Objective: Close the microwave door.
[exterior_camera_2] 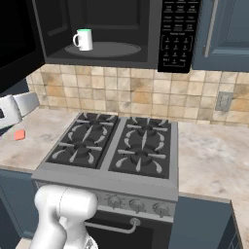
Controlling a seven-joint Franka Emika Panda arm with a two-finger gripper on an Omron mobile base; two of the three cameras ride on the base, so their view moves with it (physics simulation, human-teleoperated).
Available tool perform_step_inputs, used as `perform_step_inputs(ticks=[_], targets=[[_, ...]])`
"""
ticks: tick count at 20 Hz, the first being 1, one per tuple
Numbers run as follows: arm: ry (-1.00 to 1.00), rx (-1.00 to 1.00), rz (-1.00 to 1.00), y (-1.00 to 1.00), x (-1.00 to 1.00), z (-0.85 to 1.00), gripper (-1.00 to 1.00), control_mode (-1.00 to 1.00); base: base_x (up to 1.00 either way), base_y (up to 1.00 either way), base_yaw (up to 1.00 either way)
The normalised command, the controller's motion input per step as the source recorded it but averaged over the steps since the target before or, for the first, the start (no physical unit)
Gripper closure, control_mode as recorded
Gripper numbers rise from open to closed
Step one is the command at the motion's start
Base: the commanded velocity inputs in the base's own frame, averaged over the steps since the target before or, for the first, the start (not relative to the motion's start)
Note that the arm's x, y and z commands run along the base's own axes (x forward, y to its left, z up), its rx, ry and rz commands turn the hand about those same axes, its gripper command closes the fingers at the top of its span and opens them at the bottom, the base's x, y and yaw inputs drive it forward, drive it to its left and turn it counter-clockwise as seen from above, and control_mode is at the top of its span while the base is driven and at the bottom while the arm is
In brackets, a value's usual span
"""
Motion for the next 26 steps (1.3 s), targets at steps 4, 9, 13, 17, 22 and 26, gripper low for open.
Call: perform_step_inputs(ticks=[4,9,13,17,22,26], targets=[[-0.34,0.00,0.10,0.11,-0.40,0.45,-1.00,-1.00,0.00,0.00,0.00],[-0.36,0.08,0.29,0.00,-0.45,0.33,-1.00,-1.00,0.00,0.00,0.00],[-0.23,0.08,0.30,-0.02,-0.35,0.10,-1.00,-1.00,0.00,0.00,0.00],[-0.13,0.00,0.13,0.48,-0.21,0.00,-1.00,-1.00,0.00,0.00,0.00],[-0.08,-0.02,-0.01,0.89,-0.22,-0.03,-1.00,-1.00,0.00,0.00,0.00],[-0.01,-0.09,-0.14,0.65,-0.10,-0.01,-1.00,-1.00,0.00,0.00,0.00]])
